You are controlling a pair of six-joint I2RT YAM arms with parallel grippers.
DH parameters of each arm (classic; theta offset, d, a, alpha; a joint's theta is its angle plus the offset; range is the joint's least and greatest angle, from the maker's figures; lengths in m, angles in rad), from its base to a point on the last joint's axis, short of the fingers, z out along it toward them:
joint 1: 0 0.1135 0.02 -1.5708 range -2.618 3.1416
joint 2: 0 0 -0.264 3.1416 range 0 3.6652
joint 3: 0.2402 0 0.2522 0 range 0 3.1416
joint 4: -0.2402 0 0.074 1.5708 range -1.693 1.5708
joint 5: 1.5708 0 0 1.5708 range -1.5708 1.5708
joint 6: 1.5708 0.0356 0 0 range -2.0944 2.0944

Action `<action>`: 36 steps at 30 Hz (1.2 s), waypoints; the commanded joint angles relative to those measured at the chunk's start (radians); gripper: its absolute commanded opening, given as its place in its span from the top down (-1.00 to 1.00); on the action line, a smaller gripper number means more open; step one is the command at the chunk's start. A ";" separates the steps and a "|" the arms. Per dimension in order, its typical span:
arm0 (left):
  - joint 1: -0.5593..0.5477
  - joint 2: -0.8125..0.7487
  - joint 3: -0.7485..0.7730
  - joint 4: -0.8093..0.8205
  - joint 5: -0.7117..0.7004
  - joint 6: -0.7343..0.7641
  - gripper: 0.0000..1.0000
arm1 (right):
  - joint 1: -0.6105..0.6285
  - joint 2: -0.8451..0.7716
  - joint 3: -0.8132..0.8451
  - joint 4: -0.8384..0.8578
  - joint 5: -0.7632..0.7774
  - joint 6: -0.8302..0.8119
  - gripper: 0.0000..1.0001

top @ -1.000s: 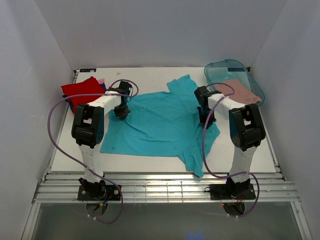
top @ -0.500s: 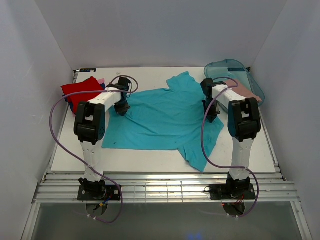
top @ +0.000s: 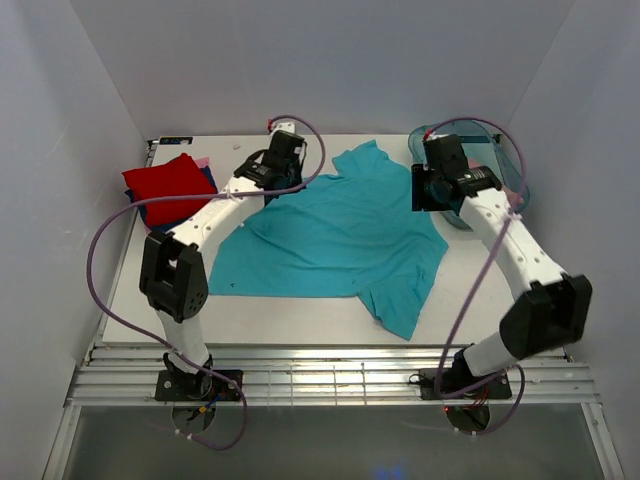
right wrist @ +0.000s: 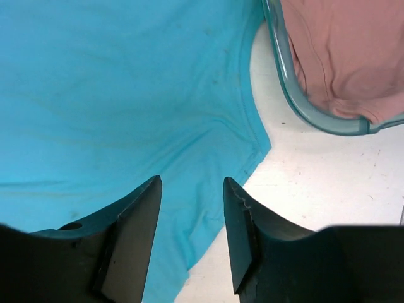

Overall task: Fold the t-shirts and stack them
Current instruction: Flatten out the tshirt

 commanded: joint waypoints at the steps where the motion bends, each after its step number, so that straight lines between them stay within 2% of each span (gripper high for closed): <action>1: -0.151 -0.139 0.019 0.065 0.008 -0.036 0.63 | 0.040 -0.152 -0.119 -0.026 -0.019 0.063 -0.01; 3: -0.217 -0.149 -0.021 0.063 0.058 -0.124 0.62 | 0.052 -0.219 -0.178 -0.051 -0.059 0.109 0.03; 6: -0.298 -0.143 -0.122 0.069 0.108 -0.223 0.70 | 0.101 -0.294 -0.297 -0.074 -0.073 0.176 0.03; 10: -0.418 -0.099 -0.211 0.113 0.126 -0.272 0.77 | 0.129 -0.361 -0.469 -0.065 -0.100 0.250 0.03; 14: -0.522 -0.033 -0.214 0.127 0.135 -0.300 0.83 | 0.154 -0.403 -0.547 -0.060 -0.111 0.297 0.03; 28: -0.620 0.059 -0.191 0.175 0.152 -0.338 0.91 | 0.158 -0.400 -0.626 -0.070 -0.059 0.327 0.05; 36: -0.651 0.076 -0.224 0.161 0.160 -0.372 0.95 | 0.157 -0.328 -0.628 -0.028 -0.042 0.313 0.07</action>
